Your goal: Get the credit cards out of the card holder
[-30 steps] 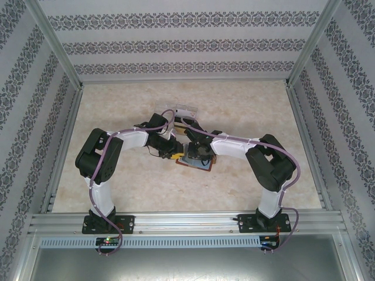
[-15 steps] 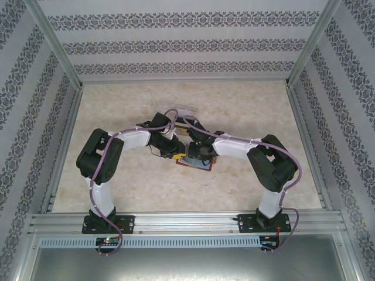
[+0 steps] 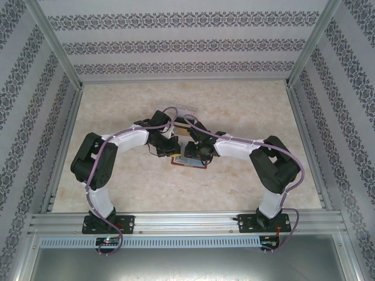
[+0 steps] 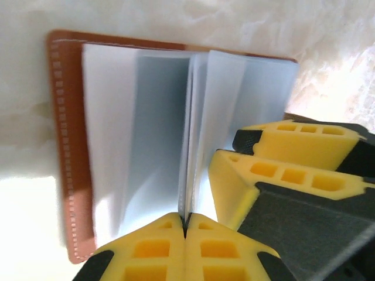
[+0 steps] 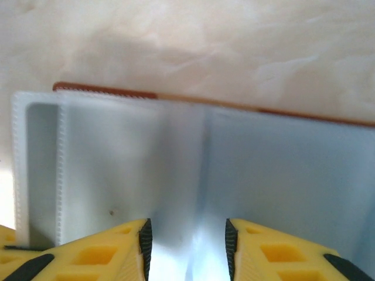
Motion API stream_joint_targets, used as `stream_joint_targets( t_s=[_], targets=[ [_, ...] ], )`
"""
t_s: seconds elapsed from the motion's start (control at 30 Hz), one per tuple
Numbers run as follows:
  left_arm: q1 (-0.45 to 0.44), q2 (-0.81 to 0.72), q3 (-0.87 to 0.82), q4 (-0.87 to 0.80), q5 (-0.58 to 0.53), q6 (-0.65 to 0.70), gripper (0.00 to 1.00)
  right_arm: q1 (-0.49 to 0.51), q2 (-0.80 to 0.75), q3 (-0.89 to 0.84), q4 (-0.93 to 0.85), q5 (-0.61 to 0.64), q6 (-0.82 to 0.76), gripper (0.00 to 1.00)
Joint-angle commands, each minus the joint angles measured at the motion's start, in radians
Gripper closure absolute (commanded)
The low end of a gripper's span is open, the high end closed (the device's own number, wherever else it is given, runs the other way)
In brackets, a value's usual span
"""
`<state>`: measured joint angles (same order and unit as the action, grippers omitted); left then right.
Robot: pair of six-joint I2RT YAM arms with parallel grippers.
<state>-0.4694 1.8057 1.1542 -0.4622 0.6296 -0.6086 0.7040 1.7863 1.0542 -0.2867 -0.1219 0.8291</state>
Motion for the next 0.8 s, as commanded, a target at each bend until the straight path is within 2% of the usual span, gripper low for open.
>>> stream_joint_targets(
  t_s=[0.0, 0.07, 0.27, 0.37, 0.57, 0.77],
  targets=[
    [0.000, -0.057, -0.020, -0.067, -0.055, 0.029, 1.00, 0.013, -0.065, -0.009, 0.025, -0.029, -0.012, 0.56],
    [0.000, -0.069, -0.024, -0.064, -0.042, 0.033, 0.99, 0.009, -0.098, -0.026, 0.029, -0.008, -0.005, 0.53],
    [-0.006, -0.071, -0.014, 0.015, 0.074, 0.023, 0.76, -0.013, -0.197, -0.098, 0.049, 0.057, 0.017, 0.49],
    [-0.013, -0.057, -0.007, 0.052, 0.122, 0.010, 0.70, -0.020, -0.225, -0.122, 0.051, 0.078, 0.026, 0.49],
    [-0.039, -0.009, 0.008, 0.096, 0.176, -0.009, 0.63, -0.028, -0.262, -0.150, 0.052, 0.102, 0.037, 0.49],
    [-0.073, 0.022, 0.045, 0.081, 0.143, -0.014, 0.61, -0.037, -0.301, -0.172, 0.044, 0.126, 0.043, 0.49]
  ],
)
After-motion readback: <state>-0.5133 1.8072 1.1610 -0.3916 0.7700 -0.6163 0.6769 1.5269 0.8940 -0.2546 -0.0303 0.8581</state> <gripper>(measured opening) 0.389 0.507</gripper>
